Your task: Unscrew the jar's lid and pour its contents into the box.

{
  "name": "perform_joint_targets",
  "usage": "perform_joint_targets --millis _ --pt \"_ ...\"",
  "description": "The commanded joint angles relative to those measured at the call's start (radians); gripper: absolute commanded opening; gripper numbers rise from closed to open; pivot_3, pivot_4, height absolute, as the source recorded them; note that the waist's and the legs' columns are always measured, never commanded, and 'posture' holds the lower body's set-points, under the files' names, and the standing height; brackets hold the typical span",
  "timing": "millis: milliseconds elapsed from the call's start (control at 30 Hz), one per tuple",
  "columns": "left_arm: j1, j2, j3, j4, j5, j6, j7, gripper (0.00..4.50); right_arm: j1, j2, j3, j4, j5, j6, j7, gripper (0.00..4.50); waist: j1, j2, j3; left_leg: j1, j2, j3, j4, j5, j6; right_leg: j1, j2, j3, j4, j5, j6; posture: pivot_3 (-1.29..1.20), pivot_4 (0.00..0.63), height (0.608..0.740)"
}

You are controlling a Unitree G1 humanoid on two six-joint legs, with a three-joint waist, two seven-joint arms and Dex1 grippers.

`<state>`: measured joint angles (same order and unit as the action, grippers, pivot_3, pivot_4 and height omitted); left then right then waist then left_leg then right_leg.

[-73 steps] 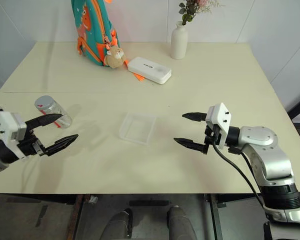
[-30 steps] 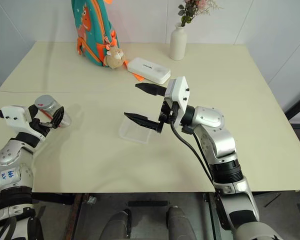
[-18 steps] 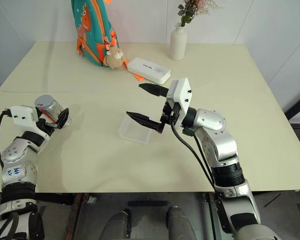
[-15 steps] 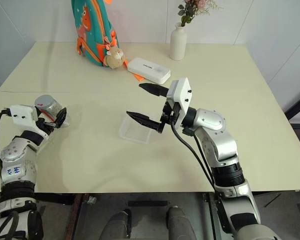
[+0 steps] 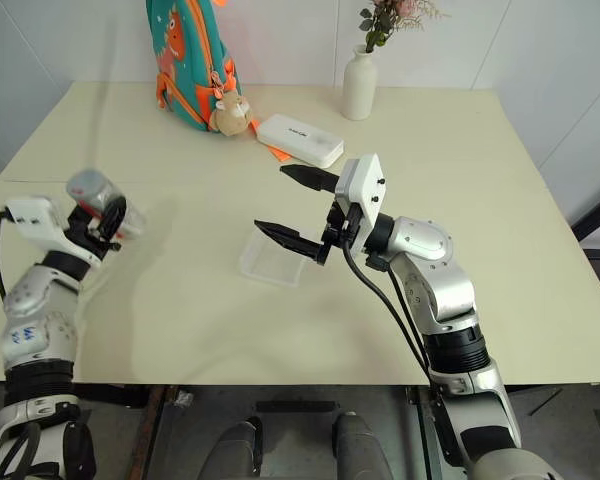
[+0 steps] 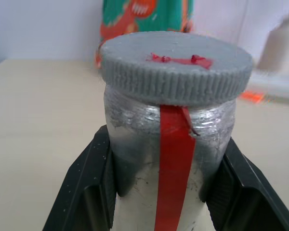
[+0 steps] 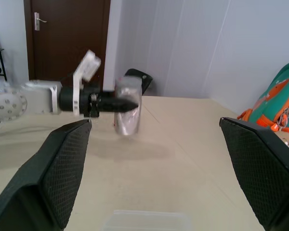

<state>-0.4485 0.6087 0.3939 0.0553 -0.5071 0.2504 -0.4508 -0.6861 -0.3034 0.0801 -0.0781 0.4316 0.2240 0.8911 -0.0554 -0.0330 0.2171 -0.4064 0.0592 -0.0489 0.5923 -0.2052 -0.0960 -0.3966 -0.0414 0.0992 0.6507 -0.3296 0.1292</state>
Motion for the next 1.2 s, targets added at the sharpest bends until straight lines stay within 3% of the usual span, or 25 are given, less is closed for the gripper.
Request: perform_joint_targets --millis 33,233,467,1200 --pt "0.018 0.072 -0.041 -0.232 -0.133 0.187 -0.09 1.95 -0.043 0.009 -0.004 -0.068 0.04 0.072 -0.033 4.5 -0.003 0.001 0.0 0.0 0.0 0.0 0.0 0.0 0.0 0.0 0.0 0.0 0.0 0.0 0.0 0.0 0.15 0.74" --pt "0.04 0.139 -0.193 -0.364 -0.155 0.324 -0.221 1.95 -0.125 0.067 0.014 -0.113 0.108 0.289 -0.128 4.5 -0.016 0.002 0.0 0.002 0.002 0.002 0.0 0.0 0.0 -0.001 0.002 0.002 0.001 0.0 -0.001 0.0 0.15 0.74" --pt "-0.014 0.045 -0.292 -0.357 -0.11 0.293 -0.227 1.95 -0.172 0.131 0.023 -0.129 0.171 0.45 -0.197 4.5 -0.013 0.002 0.0 0.0 0.002 0.002 0.0 0.0 0.0 -0.002 0.003 0.003 -0.001 0.0 -0.001 0.0 0.15 0.74" --pt "-0.05 -0.01 -0.31 -0.325 -0.053 0.268 -0.271 1.95 -0.181 0.109 0.069 -0.067 0.076 0.406 -0.15 4.5 -0.004 0.002 0.0 -0.001 0.002 0.003 -0.003 -0.001 0.001 -0.002 0.003 0.003 -0.006 0.0 -0.001 0.0 0.15 0.74"
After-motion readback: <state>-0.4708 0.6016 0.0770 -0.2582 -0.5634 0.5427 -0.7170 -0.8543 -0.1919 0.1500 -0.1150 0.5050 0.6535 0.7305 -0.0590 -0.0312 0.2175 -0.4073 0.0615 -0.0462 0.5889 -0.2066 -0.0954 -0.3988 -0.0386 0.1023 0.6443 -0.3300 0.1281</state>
